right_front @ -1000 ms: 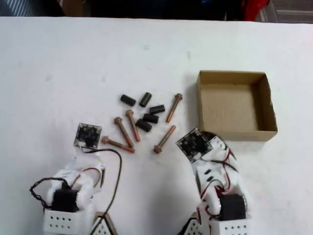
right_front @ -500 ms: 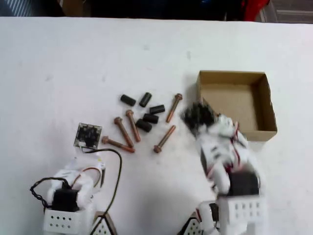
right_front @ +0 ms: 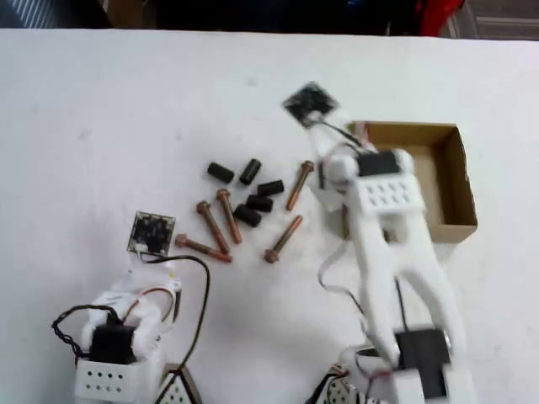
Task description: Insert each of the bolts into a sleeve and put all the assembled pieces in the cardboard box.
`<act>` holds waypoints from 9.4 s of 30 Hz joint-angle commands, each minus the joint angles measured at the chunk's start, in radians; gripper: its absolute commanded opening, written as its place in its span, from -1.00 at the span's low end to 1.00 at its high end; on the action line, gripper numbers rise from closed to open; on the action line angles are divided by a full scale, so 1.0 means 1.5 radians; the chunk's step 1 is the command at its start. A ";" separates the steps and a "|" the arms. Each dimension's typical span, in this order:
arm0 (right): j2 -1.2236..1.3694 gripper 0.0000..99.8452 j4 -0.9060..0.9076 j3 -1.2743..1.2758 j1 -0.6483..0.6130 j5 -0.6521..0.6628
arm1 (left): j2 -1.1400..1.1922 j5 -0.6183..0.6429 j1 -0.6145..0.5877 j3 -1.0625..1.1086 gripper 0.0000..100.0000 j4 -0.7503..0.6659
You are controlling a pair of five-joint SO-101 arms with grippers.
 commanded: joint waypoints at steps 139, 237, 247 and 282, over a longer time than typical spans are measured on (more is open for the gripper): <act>0.144 -0.97 0.209 -0.258 -0.259 -0.049 | -0.007 -0.002 0.004 -0.002 -0.95 0.004; -0.719 -0.96 -0.111 0.646 -0.153 -0.188 | 0.861 -0.108 -0.133 -0.905 -0.95 0.220; -0.719 -0.96 -0.162 0.681 -0.153 -0.186 | 1.201 0.202 0.002 -1.081 -0.96 0.313; -0.719 -0.96 -0.182 0.685 -0.106 -0.186 | 1.549 0.719 0.117 -1.233 -0.95 0.309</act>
